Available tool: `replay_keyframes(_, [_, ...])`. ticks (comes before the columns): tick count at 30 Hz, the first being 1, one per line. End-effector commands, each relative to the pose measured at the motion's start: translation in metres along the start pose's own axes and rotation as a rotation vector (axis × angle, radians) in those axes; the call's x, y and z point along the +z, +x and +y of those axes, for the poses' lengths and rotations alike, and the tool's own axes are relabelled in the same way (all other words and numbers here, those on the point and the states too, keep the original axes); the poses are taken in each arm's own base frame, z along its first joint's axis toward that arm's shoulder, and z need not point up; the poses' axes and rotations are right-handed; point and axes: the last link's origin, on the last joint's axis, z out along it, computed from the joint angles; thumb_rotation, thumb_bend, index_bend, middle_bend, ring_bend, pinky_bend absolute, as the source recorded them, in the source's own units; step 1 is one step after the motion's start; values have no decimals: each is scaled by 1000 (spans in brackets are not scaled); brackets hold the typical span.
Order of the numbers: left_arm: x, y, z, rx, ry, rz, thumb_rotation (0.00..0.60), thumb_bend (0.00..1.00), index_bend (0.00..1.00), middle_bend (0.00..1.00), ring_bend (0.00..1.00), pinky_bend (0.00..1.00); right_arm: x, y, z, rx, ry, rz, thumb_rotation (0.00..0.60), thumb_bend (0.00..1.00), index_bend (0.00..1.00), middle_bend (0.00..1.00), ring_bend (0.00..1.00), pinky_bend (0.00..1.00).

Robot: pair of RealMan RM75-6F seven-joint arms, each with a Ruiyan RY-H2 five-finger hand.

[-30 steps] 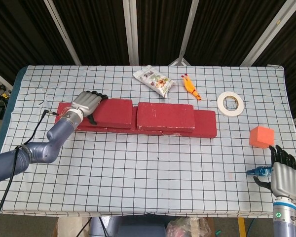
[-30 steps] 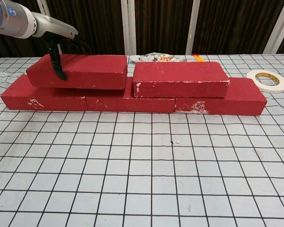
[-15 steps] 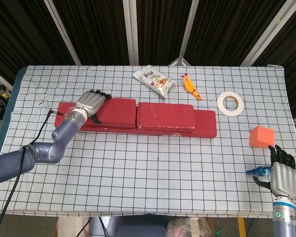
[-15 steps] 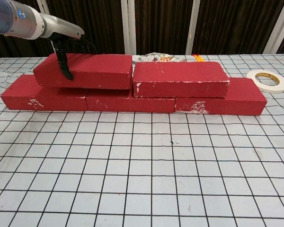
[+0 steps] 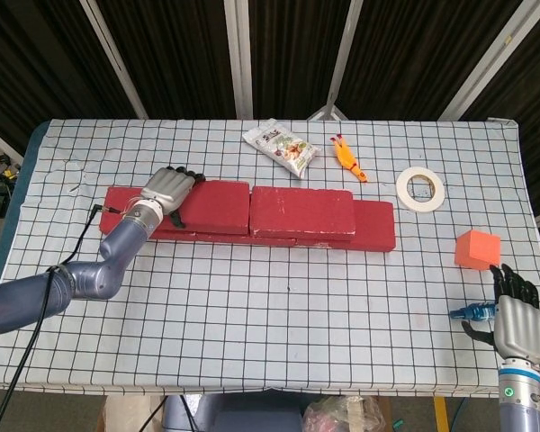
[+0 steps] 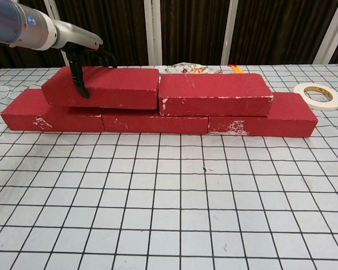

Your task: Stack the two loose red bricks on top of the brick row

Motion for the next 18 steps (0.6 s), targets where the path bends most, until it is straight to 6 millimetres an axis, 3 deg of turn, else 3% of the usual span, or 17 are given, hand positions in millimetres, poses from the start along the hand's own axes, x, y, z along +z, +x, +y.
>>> replay_keyframes(1, [1,-1,1,5,1,-2,600,26,191,242,123,177,0,0,0,3,0,1,600,188,83,32,0,0])
replay_keyframes(18, [3,-3,9,19,1,-3,600,0,167,219,118,176,1,1,1,11,0,-1,600,187,83,32,0,0])
